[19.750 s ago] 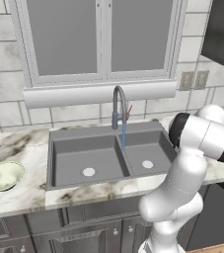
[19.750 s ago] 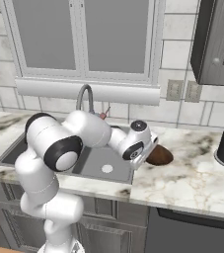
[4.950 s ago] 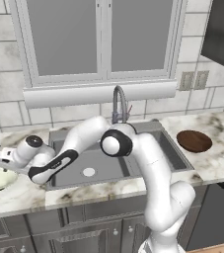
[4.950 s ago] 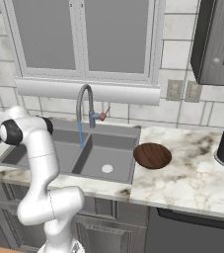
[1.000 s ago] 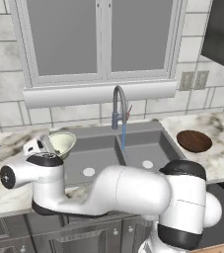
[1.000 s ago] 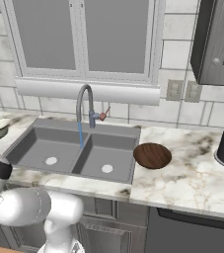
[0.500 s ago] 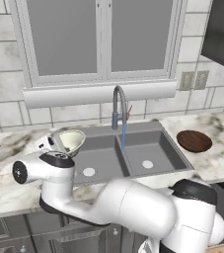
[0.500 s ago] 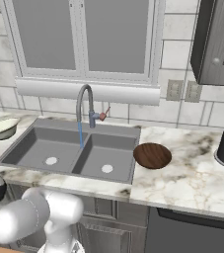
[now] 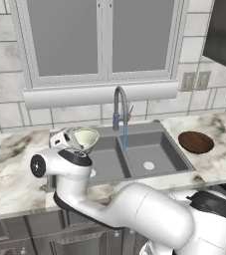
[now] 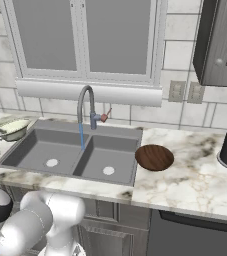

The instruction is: Rinse each bowl for a few seconds and place them down in the sink or on the counter.

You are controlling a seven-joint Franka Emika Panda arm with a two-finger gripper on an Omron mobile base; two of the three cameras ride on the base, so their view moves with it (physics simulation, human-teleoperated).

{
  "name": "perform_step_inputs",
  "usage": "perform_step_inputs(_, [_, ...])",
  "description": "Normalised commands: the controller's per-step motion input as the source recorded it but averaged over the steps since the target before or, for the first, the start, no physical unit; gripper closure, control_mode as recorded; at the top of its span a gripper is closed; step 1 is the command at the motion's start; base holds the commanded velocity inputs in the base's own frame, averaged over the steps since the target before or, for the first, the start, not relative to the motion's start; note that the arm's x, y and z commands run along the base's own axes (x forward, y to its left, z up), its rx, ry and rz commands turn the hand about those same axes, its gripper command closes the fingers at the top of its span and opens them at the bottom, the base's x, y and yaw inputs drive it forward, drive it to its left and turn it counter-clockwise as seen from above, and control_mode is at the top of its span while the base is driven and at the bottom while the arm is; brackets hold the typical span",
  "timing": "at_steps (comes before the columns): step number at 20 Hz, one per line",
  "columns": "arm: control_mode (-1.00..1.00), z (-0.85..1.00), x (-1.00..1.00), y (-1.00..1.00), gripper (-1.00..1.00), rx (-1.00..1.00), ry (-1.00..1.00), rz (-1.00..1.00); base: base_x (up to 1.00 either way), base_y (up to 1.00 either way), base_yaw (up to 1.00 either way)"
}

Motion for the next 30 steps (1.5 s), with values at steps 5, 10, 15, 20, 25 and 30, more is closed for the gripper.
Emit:
perform_step_inputs(5, [-1.0, 0.0, 0.07, -0.35, 1.0, 0.0, 0.06, 0.0, 0.0, 0.0, 0.0])
perform_step_inputs(10, [-1.0, -0.01, 0.13, -0.38, 1.0, 0.02, 0.11, -0.02, 0.0, 0.0, 0.0])
perform_step_inputs(15, [-1.0, 0.0, 0.1, -0.35, 1.0, 0.0, 0.08, -0.04, 0.0, 0.0, 0.0])
perform_step_inputs(20, [-1.0, 0.0, 0.07, -0.3, 1.0, -0.01, 0.01, -0.07, 0.0, 0.0, 0.0])
perform_step_inputs(25, [-1.0, -0.06, 0.07, -0.23, 1.0, -0.02, 0.0, -0.07, 0.0, 0.0, 0.0])
perform_step_inputs(30, [-1.0, -0.08, 0.29, -0.19, 1.0, 0.0, 0.0, -0.05, 0.0, 0.0, 0.0])
